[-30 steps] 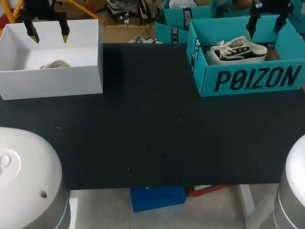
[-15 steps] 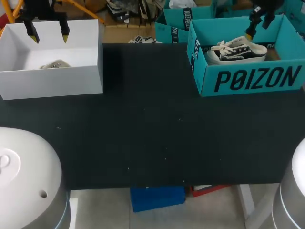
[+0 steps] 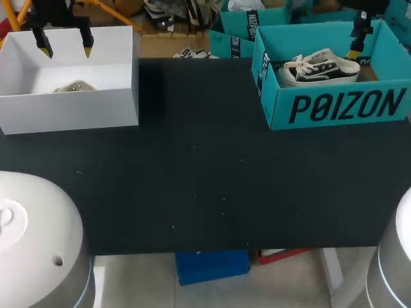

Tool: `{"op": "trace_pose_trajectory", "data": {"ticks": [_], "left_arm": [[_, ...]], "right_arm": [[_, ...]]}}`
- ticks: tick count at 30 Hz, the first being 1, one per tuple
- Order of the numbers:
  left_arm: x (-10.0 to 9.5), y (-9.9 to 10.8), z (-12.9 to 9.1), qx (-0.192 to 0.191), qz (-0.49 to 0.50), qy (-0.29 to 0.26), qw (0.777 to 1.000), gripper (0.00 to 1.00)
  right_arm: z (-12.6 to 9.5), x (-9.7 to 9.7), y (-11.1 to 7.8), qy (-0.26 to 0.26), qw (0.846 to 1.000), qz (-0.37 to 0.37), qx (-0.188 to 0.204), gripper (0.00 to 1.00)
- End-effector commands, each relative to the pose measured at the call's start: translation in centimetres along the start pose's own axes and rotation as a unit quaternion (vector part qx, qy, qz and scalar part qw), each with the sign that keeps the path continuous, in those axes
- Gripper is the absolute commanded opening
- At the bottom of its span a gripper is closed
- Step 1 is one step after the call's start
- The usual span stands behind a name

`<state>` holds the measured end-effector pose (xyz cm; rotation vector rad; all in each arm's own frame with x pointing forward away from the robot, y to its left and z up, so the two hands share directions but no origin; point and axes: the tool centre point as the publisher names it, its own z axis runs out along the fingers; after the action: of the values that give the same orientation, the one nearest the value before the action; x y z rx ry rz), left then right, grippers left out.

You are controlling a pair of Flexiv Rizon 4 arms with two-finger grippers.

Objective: Take the shoe out of the shoebox, open the shoe tongue, remove and reinsert the insole, then place the shoe into the shoebox

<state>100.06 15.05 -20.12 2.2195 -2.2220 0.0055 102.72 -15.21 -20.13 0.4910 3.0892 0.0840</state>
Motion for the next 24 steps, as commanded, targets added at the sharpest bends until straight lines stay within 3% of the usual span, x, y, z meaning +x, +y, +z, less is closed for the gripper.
{"op": "trace_pose_trajectory", "data": {"ticks": [1,11,17,24], "left_arm": [[0.0,0.0,-0.1,-0.001,0.000,-0.001,1.000,1.00],[0.0,0.0,-0.1,-0.001,0.000,-0.001,1.000,1.00],[0.0,0.0,-0.1,-0.001,0.000,-0.001,1.000,1.00],[0.0,0.0,-0.1,-0.001,0.000,-0.001,1.000,1.00]], "right_arm": [[-0.2,-0.8,0.4,0.066,0.930,-0.358,0.059,1.00],[0.1,-0.8,0.2,0.064,0.932,-0.351,0.061,1.00],[1.1,-2.7,0.3,0.051,0.932,-0.349,0.080,1.00],[3.0,-4.4,1.5,0.037,0.938,-0.335,0.075,1.00]]}}
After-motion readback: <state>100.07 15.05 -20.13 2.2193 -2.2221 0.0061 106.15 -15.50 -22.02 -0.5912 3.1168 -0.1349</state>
